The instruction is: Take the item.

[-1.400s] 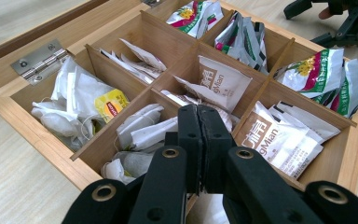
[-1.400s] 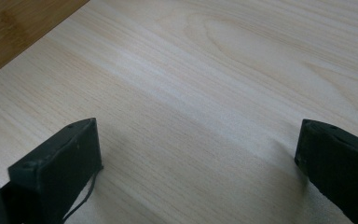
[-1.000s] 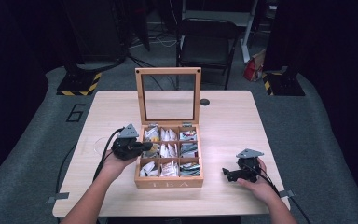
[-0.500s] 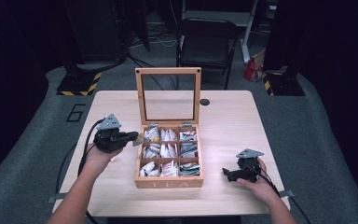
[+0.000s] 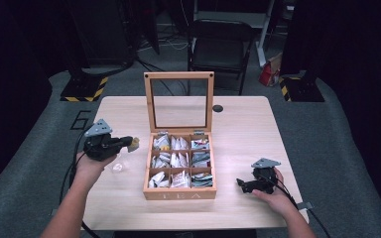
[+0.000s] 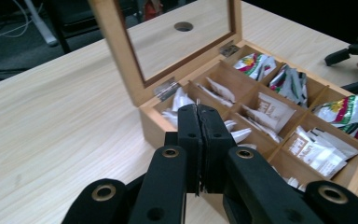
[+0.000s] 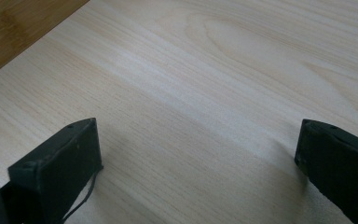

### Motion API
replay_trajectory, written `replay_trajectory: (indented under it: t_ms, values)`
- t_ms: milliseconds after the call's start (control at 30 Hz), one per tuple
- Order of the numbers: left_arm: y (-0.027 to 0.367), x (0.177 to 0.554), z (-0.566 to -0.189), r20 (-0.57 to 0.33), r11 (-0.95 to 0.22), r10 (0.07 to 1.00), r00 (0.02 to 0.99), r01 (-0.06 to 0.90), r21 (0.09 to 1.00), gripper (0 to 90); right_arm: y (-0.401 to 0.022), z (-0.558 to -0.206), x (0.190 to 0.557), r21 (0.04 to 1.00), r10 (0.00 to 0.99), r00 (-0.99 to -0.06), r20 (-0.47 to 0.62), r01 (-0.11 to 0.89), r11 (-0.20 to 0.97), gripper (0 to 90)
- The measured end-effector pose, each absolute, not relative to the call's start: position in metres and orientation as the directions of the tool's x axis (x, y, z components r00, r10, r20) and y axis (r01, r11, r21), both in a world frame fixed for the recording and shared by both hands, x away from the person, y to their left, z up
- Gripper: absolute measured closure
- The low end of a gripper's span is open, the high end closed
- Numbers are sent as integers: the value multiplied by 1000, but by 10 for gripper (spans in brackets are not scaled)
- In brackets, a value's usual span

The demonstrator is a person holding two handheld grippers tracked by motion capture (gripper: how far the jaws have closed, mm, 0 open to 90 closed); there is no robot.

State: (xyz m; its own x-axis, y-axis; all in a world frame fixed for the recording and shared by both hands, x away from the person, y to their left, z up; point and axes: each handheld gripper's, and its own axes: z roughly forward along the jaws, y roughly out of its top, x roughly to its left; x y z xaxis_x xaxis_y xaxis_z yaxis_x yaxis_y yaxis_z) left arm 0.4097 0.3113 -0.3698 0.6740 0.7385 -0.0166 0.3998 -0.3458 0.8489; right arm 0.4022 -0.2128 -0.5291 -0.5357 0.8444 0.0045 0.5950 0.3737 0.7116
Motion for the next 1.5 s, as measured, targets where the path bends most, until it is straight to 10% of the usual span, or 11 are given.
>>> replay_trajectory:
  t_ms: [1500]
  values:
    - [378, 402, -399, -83, -226, 847, 525, 496, 839, 884, -213, -529, 402, 710, 843, -537, 6, 596, 375, 0]
